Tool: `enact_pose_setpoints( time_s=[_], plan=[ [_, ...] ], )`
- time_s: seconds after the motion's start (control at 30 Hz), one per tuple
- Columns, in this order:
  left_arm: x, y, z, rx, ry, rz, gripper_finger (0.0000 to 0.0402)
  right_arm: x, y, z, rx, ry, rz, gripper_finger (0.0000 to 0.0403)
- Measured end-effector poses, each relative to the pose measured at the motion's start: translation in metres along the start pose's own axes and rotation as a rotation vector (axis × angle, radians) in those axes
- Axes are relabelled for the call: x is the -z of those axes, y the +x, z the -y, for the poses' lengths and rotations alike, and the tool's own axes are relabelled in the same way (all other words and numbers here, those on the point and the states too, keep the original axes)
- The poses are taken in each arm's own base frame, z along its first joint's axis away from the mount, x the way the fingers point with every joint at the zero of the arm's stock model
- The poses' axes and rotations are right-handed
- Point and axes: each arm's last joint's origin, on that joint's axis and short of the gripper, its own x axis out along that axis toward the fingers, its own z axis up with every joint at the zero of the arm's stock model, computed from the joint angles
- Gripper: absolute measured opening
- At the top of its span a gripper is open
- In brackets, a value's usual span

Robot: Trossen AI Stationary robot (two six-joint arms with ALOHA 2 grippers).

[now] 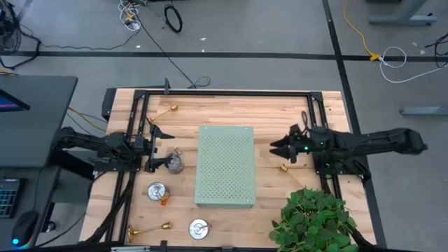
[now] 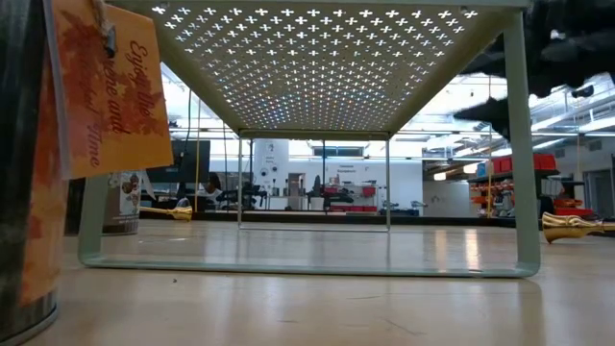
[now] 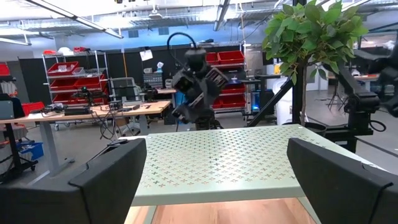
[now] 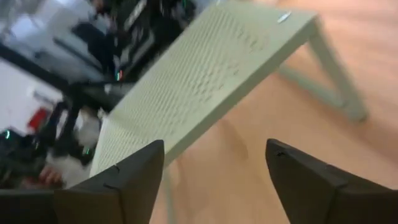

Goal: Pick & Place candle stick holders
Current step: Put the long gold candle holder on the shelf

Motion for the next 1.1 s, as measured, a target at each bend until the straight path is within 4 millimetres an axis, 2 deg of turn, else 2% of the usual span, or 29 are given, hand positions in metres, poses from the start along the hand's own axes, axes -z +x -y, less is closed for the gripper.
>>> enact_pose_setpoints(
  time_s=[0.13,0.3,0.57,0.73,0.93,1.1],
  plan=[
    [0.000,0.000,0.000,0.000,0.000,0.000,0.0399,-0.008,-0.002,-0.021,0.100,0.003,-0.211,0.0260],
    [0.000,0.000,0.000,0.000,0.000,0.000,0.0399,-0.009,-0.010,-0.037,0.329,0.092,-0.430,0.0240],
    [0.000,0.000,0.000,0.000,0.000,0.000,0.0399,0.017,-0.010,-0.049,0.530,0.263,-0.741,0.0214],
    [0.000,0.000,0.000,0.000,0.000,0.000,0.0399,0.033,-0.008,-0.049,0.679,0.281,-0.813,0.0195],
    [0.000,0.000,0.000,0.000,0.000,0.000,0.0399,0.047,0.004,-0.048,0.787,0.270,-0.838,0.0180],
    [0.000,0.000,0.000,0.000,-0.001,0.000,0.0399,0.061,0.014,-0.036,0.885,0.229,-0.840,0.0176]
  ],
)
